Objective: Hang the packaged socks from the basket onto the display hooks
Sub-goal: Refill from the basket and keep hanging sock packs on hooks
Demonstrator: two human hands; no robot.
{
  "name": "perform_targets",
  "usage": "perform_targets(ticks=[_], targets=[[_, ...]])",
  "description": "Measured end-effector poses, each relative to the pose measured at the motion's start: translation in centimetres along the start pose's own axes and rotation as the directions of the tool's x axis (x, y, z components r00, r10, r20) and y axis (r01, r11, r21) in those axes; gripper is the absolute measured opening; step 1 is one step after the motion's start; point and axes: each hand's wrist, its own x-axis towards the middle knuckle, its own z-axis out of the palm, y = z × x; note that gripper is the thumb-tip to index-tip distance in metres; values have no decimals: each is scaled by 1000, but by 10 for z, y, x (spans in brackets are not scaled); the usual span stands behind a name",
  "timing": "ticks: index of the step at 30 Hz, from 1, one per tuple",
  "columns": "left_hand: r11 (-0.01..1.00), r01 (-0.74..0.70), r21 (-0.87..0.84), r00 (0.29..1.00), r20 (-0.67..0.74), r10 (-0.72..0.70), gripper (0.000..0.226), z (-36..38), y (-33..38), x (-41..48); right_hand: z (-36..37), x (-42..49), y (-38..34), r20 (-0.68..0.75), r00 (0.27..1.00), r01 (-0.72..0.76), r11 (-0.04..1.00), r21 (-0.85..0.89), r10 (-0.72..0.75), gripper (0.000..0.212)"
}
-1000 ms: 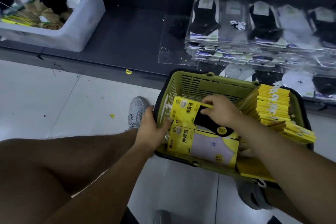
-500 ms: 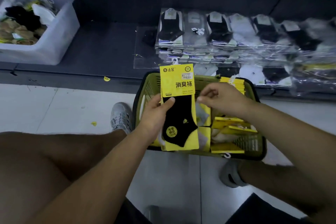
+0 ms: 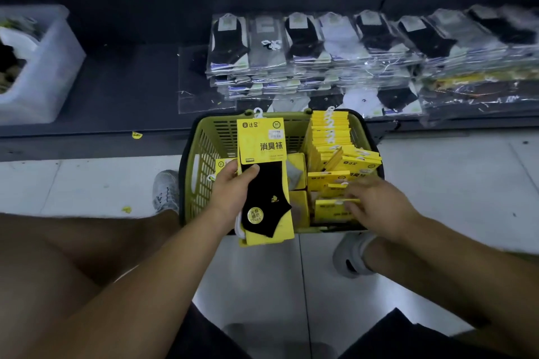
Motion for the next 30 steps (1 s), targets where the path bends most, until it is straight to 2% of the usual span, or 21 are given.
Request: perform_targets(ticks=[2,3,6,9,13,15,17,20,23,26,27,30], targets=[[1000,-5,5,1000,10,5,19,5,-3,2,2,0,9,-183,983,-1,1000,-16,-2,15],[1000,-6,9,1000,19,6,20,8,-4,2,3,1,12,-218,976,-15,1000,-7,13,17],[1000,-10,14,999,36,9,19,13,-5,2,7,9,20,-116,986,-109,991,81,118,17],[999,-7,32,999,42,6,18,16,-6,4,12,13,22,14,979,-201,961,191,202,28],[998,-31,55,996,80,27,19,19,-1,6,-8,24,21,54,986,-166,938,304,157,23],[991,-90,97,993,91,81,20,20,7,8,-44,34,17,30,994,-104,877,470,102,20],[975,-164,149,982,120,147,22,18,20,11,-90,43,13,55,997,-70,790,609,46,26],[956,-225,187,964,188,190,23,20,39,9,-143,54,4,132,991,-79,674,734,-28,26],[967,-217,135,953,246,179,23,28,41,5,-158,67,-20,80,995,-34,571,820,-55,21],[995,-101,12,937,336,91,41,35,37,-2,-142,84,-43,23,999,-45,591,805,46,22],[994,-105,9,924,370,94,44,35,35,-4,-133,87,-48,3,996,-55,604,795,88,22],[967,-232,103,924,333,186,20,35,21,-5,-101,93,-49,-103,972,-37,570,821,211,21]])
